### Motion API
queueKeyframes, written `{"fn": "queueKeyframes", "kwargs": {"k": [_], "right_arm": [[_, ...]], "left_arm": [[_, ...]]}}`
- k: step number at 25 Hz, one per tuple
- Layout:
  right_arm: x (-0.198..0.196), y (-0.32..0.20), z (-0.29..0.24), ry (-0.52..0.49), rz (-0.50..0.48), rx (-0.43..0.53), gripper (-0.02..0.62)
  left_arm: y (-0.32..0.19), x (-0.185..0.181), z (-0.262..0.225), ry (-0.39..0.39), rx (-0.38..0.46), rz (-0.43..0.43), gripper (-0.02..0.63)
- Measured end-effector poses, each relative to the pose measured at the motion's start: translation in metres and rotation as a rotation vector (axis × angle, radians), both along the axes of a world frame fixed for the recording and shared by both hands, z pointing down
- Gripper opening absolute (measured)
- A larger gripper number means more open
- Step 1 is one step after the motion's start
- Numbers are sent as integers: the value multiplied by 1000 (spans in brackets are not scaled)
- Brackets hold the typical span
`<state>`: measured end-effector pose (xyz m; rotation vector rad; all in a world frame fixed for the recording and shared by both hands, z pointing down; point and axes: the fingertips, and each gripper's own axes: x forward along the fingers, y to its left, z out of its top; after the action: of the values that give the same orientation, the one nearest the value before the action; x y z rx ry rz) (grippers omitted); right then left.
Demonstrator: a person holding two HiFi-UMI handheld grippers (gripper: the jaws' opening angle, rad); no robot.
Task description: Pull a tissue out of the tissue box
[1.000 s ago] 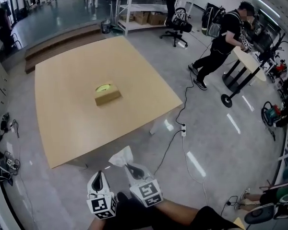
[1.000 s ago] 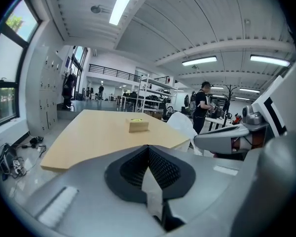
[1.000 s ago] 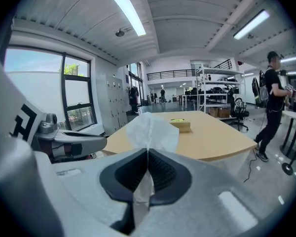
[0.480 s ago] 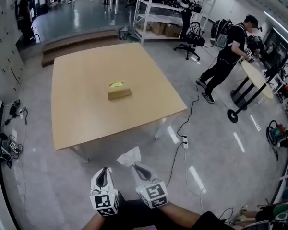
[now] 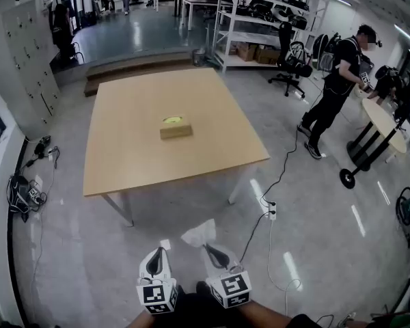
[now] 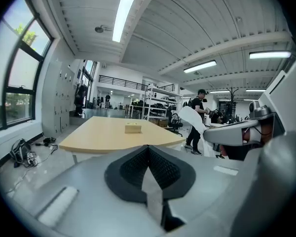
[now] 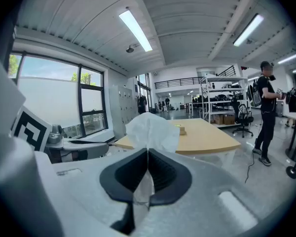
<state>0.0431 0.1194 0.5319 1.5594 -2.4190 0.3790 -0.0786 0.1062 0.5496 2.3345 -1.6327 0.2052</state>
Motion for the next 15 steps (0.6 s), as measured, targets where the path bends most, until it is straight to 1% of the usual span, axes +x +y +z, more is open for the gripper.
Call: {"fn": "queueKeyframes", "kwargs": {"k": [3, 8, 15], "right_arm": [[9, 16, 4, -2, -20, -2, 0], [24, 33, 9, -3, -59, -7, 0], [33, 42, 11, 11, -99, -12, -3]], "left_arm": [[15, 6, 3, -3, -7, -26, 18], [34, 19, 2, 14, -13, -68, 18], [42, 34, 4, 1, -18, -69, 18]]}}
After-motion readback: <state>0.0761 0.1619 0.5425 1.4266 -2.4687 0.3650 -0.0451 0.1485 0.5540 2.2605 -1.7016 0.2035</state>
